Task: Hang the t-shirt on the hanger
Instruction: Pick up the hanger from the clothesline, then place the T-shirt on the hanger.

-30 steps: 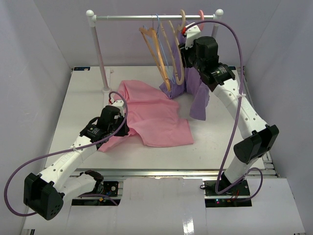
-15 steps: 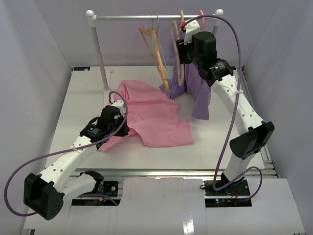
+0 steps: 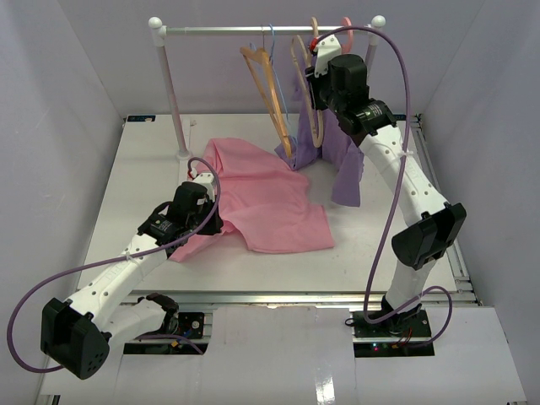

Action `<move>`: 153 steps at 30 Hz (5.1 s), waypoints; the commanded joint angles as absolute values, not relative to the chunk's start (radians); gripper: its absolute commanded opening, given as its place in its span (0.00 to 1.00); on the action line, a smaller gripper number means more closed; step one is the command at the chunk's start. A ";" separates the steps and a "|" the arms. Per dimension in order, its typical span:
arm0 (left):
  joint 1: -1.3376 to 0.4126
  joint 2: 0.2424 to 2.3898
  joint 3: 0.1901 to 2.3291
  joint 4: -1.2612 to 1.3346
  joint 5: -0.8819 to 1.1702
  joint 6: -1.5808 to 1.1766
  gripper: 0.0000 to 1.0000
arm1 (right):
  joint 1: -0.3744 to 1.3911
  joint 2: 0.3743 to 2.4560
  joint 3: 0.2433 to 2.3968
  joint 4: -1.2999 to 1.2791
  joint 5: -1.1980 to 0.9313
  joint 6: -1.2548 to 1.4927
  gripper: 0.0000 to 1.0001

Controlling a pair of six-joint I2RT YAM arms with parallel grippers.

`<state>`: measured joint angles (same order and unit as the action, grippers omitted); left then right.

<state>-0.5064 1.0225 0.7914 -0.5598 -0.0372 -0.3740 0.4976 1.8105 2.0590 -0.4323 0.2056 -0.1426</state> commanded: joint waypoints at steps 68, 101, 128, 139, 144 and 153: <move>-0.443 1.212 0.985 -0.568 -0.055 -0.471 0.00 | 1.016 0.675 0.736 -0.482 0.109 0.327 0.08; -0.440 1.210 0.985 -0.600 -0.075 -0.444 0.00 | 1.183 0.683 0.774 -0.377 0.162 0.297 0.08; -0.440 1.098 0.999 -0.581 0.224 -0.366 0.00 | 1.201 0.799 0.764 -0.213 0.207 0.158 0.08; -0.440 1.076 1.076 -0.668 0.395 -0.233 0.00 | 1.201 0.787 0.720 -0.098 0.053 -0.030 0.08; -0.440 1.056 1.130 -0.718 0.475 -0.198 0.00 | 1.201 0.745 0.666 -0.027 0.015 -0.125 0.08; -0.440 1.023 1.273 -0.764 0.543 -0.199 0.00 | 1.201 0.843 0.730 -0.030 -0.172 -0.146 0.08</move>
<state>-0.4403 1.0501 1.1886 -0.7768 0.4500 -0.2071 1.1874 0.7898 0.6649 -0.1239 0.0185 -0.1060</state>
